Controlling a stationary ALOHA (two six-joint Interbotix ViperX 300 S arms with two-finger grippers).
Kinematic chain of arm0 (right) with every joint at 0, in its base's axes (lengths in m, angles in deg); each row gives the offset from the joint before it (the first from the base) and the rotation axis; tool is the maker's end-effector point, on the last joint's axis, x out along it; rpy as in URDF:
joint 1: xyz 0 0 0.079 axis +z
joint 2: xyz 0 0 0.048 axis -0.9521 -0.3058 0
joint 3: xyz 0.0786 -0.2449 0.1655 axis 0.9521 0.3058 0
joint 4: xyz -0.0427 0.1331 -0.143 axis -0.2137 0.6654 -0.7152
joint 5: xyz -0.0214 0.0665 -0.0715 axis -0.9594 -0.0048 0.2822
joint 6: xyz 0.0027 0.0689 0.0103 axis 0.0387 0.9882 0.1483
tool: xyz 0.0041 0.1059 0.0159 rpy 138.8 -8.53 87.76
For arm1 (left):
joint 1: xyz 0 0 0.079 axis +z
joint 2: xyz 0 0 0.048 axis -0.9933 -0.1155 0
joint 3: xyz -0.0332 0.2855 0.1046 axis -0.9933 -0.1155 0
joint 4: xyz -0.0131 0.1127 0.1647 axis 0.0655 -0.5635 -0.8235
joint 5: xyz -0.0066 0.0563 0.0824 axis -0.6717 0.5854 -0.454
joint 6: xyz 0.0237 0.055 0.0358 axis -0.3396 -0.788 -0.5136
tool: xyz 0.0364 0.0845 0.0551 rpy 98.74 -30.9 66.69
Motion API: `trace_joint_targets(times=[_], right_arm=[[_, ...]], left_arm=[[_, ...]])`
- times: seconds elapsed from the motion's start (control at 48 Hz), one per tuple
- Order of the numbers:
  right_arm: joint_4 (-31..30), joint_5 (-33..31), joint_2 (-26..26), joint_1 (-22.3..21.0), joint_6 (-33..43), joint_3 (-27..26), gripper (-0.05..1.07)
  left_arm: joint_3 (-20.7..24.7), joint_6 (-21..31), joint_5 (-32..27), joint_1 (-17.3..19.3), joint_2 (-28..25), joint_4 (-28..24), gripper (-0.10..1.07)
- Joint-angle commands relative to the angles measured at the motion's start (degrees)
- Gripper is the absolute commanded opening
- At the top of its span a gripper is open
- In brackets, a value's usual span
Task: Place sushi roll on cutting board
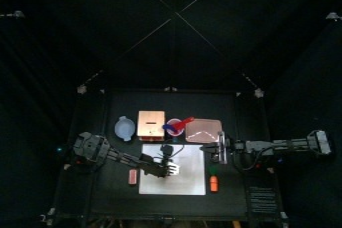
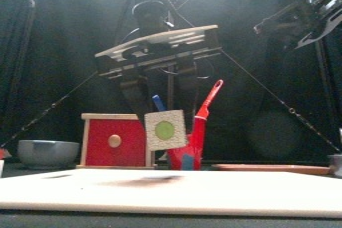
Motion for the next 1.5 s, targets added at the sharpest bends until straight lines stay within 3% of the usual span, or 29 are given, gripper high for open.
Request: trace_joint_targets(times=[0.0,0.354,0.646,1.021,1.146,1.312,1.479], right_arm=[[0.0,0.18,0.18,0.18,0.09,-0.88,0.01],[-0.26,0.09,0.44,0.18,0.0,-0.7,0.01],[-0.18,0.09,0.44,0.26,0.09,0.09,0.01],[-0.35,0.18,0.44,0.18,0.0,-0.44,0.01],[-0.35,0.09,0.44,0.26,0.0,-0.44,0.01],[0.18,0.09,0.44,0.26,0.18,-0.53,0.01],[2.2,-0.62,0.7,0.26,0.26,-0.7,0.01]], left_arm=[[3.25,0.44,0.09,0.79,-0.35,-0.26,0.59],[8.09,1.41,-0.62,2.11,-4.31,0.09,0.59],[7.47,0.62,-1.41,2.64,-3.96,0.35,0.6],[7.56,0.7,-1.49,2.72,-3.96,0.88,0.96],[7.65,0.62,-1.41,2.72,-3.78,0.79,0.99],[7.47,0.44,-1.58,2.72,-2.11,-2.9,0.99],[6.77,0.35,-1.67,2.2,1.49,-10.11,0.99]])
